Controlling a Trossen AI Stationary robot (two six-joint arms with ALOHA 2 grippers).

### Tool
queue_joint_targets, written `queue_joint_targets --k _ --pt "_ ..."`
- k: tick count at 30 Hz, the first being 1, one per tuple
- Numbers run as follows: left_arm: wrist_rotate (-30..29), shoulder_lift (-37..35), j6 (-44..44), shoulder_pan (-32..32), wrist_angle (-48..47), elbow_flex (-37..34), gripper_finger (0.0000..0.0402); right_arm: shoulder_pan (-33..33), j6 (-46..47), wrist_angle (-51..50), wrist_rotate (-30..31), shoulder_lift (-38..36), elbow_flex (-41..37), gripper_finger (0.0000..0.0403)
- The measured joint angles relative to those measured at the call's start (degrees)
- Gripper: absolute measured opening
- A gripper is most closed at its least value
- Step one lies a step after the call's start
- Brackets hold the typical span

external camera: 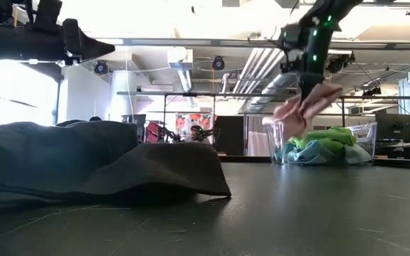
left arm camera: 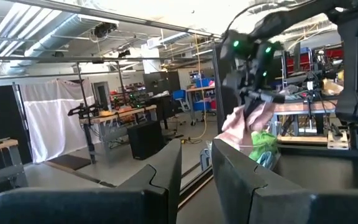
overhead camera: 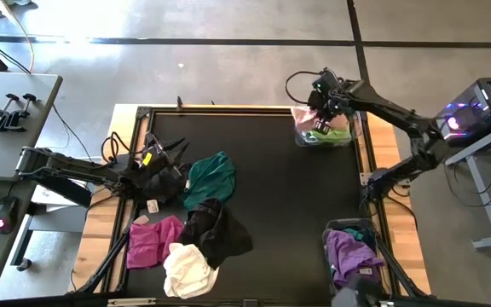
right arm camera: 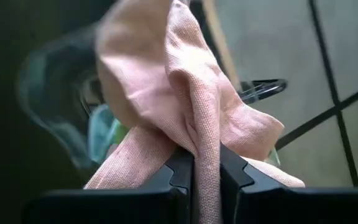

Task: Sort towels by color in basket
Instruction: Put the light orange towel into the top transparent bin

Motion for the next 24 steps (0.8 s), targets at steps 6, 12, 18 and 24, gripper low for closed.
queue_joint_targets --k 6,12,18,24 --pt "0.0 -0.01 -0.03 0.0 0.03 0.0 0.0078 -4.36 -7.87 0.19 0.4 7.99 -0.71 0.0025" --pt "0.02 -0.02 -1.05 0.0 0.02 0.0 0.0078 -6.24 -9.15 -1.05 7.48 14.75 -0.71 0.005" --pt "0.02 0.0 -1.09 0.0 0.0 0.0 0.0078 -5.33 -8.33 -7.62 10.95 15.54 0.55 0.0134" --pt "0.02 -0.02 -1.16 -0.02 0.04 0.0 0.0078 -4.3 -2.76 -16.04 12.35 13.62 6.55 0.0172"
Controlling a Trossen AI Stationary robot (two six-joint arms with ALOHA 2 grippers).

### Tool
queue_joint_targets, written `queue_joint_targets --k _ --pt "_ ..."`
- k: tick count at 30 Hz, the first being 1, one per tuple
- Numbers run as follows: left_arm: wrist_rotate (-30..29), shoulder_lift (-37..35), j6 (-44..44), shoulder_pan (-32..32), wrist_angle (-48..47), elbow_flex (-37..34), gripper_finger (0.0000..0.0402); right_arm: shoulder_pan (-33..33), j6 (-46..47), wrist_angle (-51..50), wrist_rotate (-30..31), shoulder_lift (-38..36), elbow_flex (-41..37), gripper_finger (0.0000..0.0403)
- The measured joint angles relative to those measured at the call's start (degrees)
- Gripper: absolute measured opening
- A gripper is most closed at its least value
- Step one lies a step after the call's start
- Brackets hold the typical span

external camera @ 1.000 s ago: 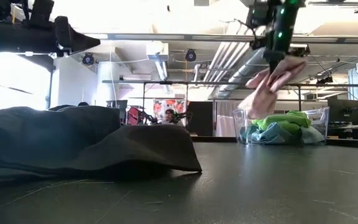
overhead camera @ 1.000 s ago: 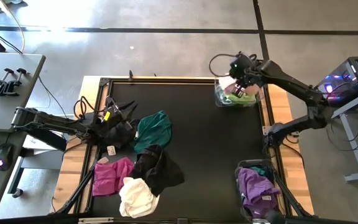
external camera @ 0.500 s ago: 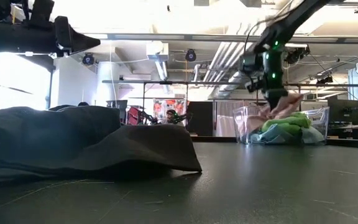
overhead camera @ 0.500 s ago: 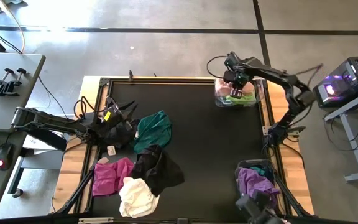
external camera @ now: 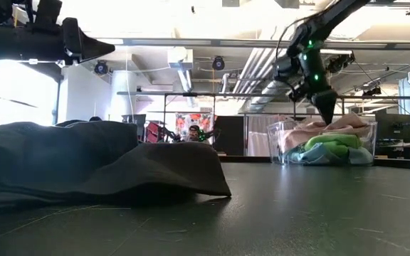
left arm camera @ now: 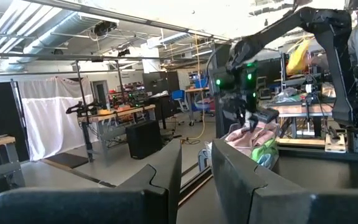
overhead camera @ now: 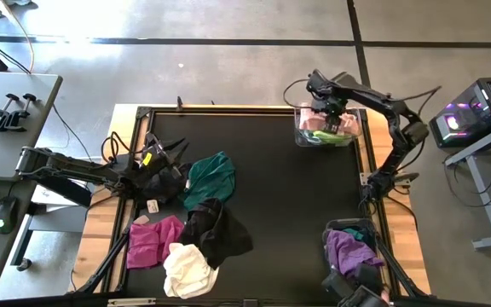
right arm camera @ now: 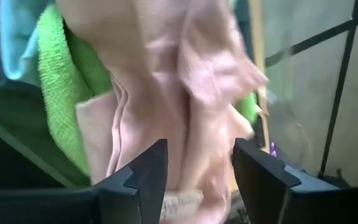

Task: Sort towels by color in basket
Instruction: Put the light orange towel into the top transparent bin

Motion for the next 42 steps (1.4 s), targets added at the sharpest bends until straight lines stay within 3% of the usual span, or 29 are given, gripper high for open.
queue_joint_targets --k 7,16,18,25,34,42 --pt "0.0 0.01 -0.94 0.0 -0.61 0.0 0.0078 -1.5 7.86 -2.29 -2.59 -2.69 3.99 0.0142" --pt "0.0 0.01 -0.92 0.0 -0.61 0.0 0.0078 -5.33 13.92 9.74 -12.44 -2.63 -4.35 0.0015" --pt "0.0 0.0 -0.9 0.0 -0.61 0.0 0.0078 -5.17 13.9 12.33 -15.22 -2.63 -6.38 0.0006" --pt "0.0 0.02 -0.85 0.02 -0.6 0.0 0.0078 -4.83 15.41 14.97 -16.66 -2.63 -8.5 0.0042" --pt "0.0 0.01 -0.85 0.02 -0.94 0.0 0.0078 -4.41 18.01 5.53 -17.35 -3.44 -3.07 0.0099" --pt "0.0 0.0 -0.87 0.02 -0.98 0.0 0.0078 -4.41 26.05 3.2 -13.8 -8.52 -4.51 0.0107"
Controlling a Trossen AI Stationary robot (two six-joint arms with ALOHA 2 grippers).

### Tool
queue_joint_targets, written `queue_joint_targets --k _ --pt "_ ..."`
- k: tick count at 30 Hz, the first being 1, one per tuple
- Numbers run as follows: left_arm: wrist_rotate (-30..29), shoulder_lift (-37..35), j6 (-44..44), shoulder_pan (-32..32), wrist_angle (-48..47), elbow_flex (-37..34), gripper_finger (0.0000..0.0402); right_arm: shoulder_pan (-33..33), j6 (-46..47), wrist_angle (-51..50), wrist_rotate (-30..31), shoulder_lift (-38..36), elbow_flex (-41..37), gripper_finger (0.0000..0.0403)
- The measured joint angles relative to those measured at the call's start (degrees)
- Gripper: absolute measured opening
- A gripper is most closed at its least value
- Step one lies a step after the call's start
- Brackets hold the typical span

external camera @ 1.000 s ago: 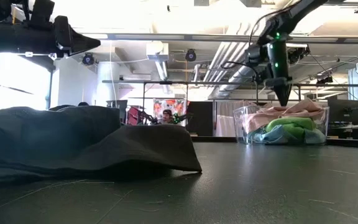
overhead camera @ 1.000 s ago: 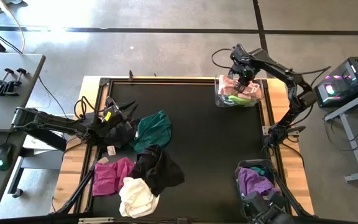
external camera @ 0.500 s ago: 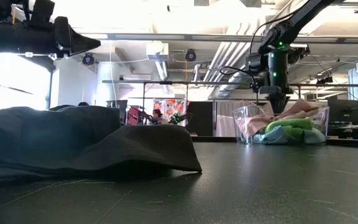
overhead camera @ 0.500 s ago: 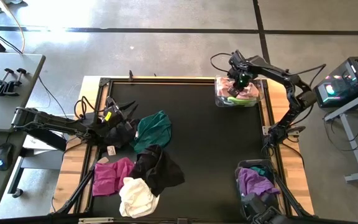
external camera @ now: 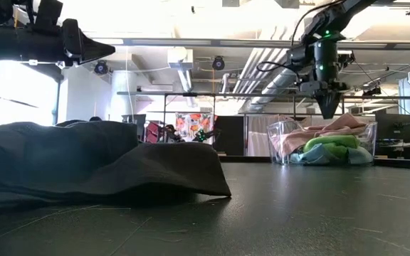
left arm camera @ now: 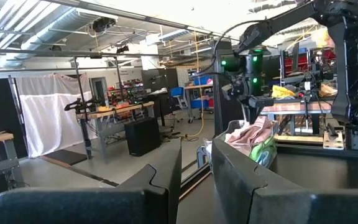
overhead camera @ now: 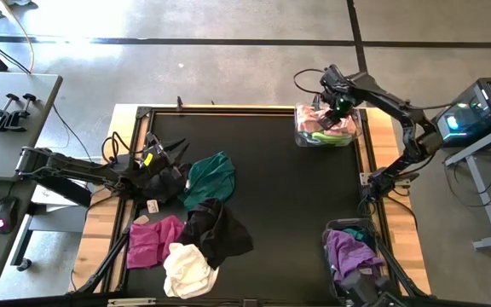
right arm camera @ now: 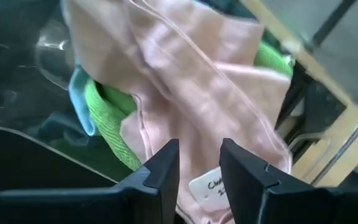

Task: Sort towels by color in basket
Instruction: Put the light orange towel into the top transparent bin, then put the dark green towel into the bottom transparent bin

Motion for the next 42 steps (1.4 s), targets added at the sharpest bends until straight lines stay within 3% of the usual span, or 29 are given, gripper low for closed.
queue_joint_targets --k 7,11,17,24,28,32,37,42 --pt "0.0 0.02 -1.14 0.0 -0.83 0.0 0.0078 -0.52 2.89 2.65 3.37 -0.07 -7.7 0.0107" --pt "-0.02 0.0 -1.09 0.0 -0.87 0.0 0.0078 -0.45 2.15 7.42 1.78 -0.05 -11.87 0.0107" --pt "0.0 0.02 -1.09 0.0 -0.79 0.0 0.0078 1.31 1.5 7.06 2.44 -1.23 -9.1 0.0107" --pt "0.0 0.0 -1.07 0.0 -0.79 0.0 0.0078 6.42 5.86 6.19 4.4 -10.44 -6.56 0.0107" --pt "0.0 0.01 -1.05 0.0 -0.81 0.0 0.0078 14.06 9.32 10.17 7.19 -17.59 -10.14 0.0107" --pt "1.14 0.0 -1.06 0.0 -0.8 0.0 0.0078 26.38 17.48 19.28 7.5 -23.79 -17.03 0.0107" --pt "5.91 0.02 -1.4 0.0 0.24 -0.02 0.0078 45.31 21.49 39.8 8.95 -25.37 -27.44 0.0107" --pt "13.11 0.02 -1.44 0.01 4.37 -0.02 0.0078 57.43 14.98 64.77 10.04 -21.73 -36.16 0.0107"
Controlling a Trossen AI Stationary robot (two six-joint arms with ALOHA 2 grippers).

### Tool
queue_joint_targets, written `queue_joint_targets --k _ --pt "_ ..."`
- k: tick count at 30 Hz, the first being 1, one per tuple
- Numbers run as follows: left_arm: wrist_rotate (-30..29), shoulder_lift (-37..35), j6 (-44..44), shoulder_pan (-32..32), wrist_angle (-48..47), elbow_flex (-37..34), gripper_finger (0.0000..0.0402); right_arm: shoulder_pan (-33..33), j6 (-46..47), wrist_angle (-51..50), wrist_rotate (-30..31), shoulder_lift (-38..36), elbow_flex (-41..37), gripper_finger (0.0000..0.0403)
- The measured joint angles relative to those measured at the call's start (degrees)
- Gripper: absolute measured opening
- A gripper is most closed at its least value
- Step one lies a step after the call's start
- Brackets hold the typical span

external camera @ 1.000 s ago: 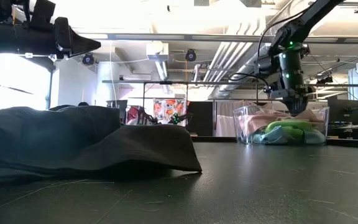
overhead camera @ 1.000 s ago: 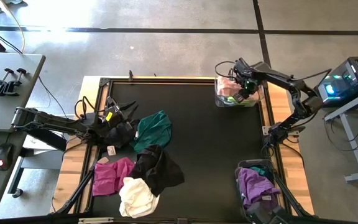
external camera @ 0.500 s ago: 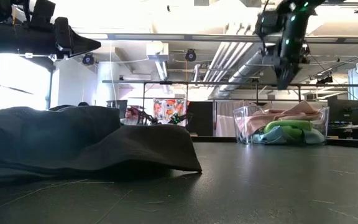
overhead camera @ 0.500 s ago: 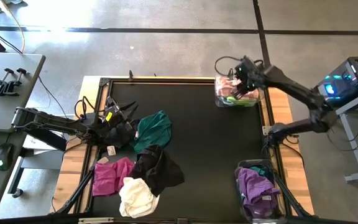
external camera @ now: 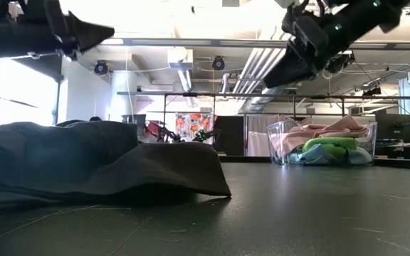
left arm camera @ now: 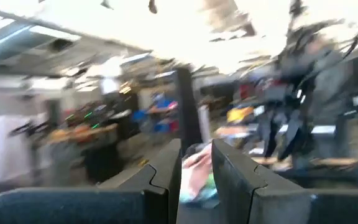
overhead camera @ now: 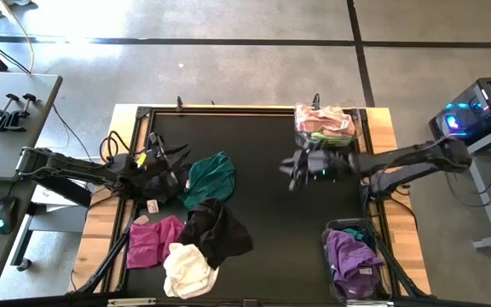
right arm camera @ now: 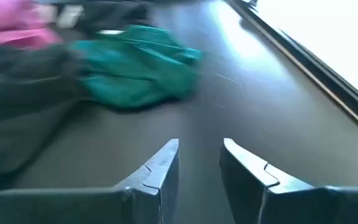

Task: Sort towels by color in basket
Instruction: Put the dark green towel into the bottom transparent bin

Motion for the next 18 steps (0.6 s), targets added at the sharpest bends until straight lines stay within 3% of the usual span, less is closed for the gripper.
queue_joint_targets --k 4,9,13,18 --pt "8.61 -0.02 -0.15 -0.01 2.67 0.37 0.0078 4.52 -8.15 13.93 -0.49 6.21 -3.95 0.0107" --pt "10.93 0.78 1.59 -0.04 -1.68 3.15 0.0078 5.26 -15.05 25.82 -0.82 15.56 -4.3 0.0107" --pt "10.2 3.23 1.58 -0.04 -13.75 8.05 0.0078 3.57 -17.61 35.57 -2.75 21.56 -4.3 0.0116" --pt "3.45 7.42 -1.02 -0.01 -35.43 17.27 0.0078 0.53 -18.43 41.14 -7.71 26.42 -2.62 0.0144"
